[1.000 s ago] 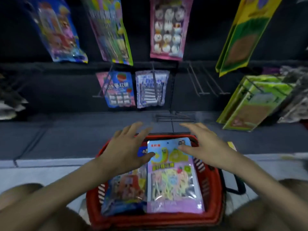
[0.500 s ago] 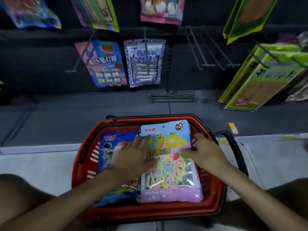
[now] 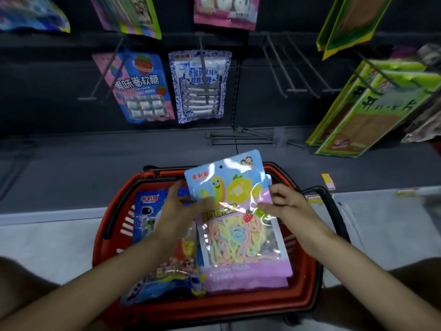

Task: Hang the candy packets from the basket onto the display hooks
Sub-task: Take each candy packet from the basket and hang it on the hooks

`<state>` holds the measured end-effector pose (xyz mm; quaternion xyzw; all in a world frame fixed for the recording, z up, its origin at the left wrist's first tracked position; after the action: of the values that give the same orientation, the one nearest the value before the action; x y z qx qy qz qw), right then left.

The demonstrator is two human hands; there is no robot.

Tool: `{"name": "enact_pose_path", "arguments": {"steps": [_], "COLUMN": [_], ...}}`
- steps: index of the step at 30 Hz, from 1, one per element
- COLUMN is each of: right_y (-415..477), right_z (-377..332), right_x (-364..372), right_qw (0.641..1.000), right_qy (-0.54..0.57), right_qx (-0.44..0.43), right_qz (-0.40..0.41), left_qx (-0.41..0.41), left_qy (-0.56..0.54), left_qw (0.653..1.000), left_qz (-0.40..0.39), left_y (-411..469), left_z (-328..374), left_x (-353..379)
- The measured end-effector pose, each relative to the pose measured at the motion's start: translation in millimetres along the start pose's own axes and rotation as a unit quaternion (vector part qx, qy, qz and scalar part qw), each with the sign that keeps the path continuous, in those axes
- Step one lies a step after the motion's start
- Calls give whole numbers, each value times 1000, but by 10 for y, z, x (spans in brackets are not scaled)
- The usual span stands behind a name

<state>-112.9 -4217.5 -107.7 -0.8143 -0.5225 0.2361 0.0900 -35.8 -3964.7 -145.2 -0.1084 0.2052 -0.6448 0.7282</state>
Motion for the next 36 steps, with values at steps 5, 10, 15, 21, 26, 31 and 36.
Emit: {"name": "enact_pose_path", "arguments": {"steps": [5,10,15,21,26,31,36], "right_y": [-23,-23,-149,-685,-858,-996,-1291], "right_z": [-178,-365,-687,-1164,-1657,-2291,-2977], "right_x": [-43,-41,16,101,239,331,395], "right_qw": [995,987,979,930,890,856,819], "right_qy": [97,149,130,62,16,6,18], "right_qx": [-17,-40,-141,-344,-441,-503,-550], "right_qz": [27,44,71,112,116,115,164], "left_qx": [-66,-17,86,201,282,345,438], "left_qy": [-47,-43,-64,-107,-137,-185,-193], "left_qw": [993,988,988,972,950,920,875], "left_qz": [-87,-150,-114,-55,-18,20,65], "left_y": [-109,-243,-311,-423,-556,-737,-1005], "left_z": [15,163,505,1121,1626,2144,2860], "left_x": [37,45,-115,-424,-663,-950,-1277]}}
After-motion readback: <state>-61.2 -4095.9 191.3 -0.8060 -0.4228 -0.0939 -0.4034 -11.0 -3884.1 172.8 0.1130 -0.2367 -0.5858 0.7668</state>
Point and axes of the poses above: each hand's wrist, its own y-axis towards the middle knuckle, its own x-axis out of the palm, z = x × y, the point moved 7 cm from there along y, towards the middle knuckle, and after that the axes turned 14 degrees about z, right-handed, at the moved point
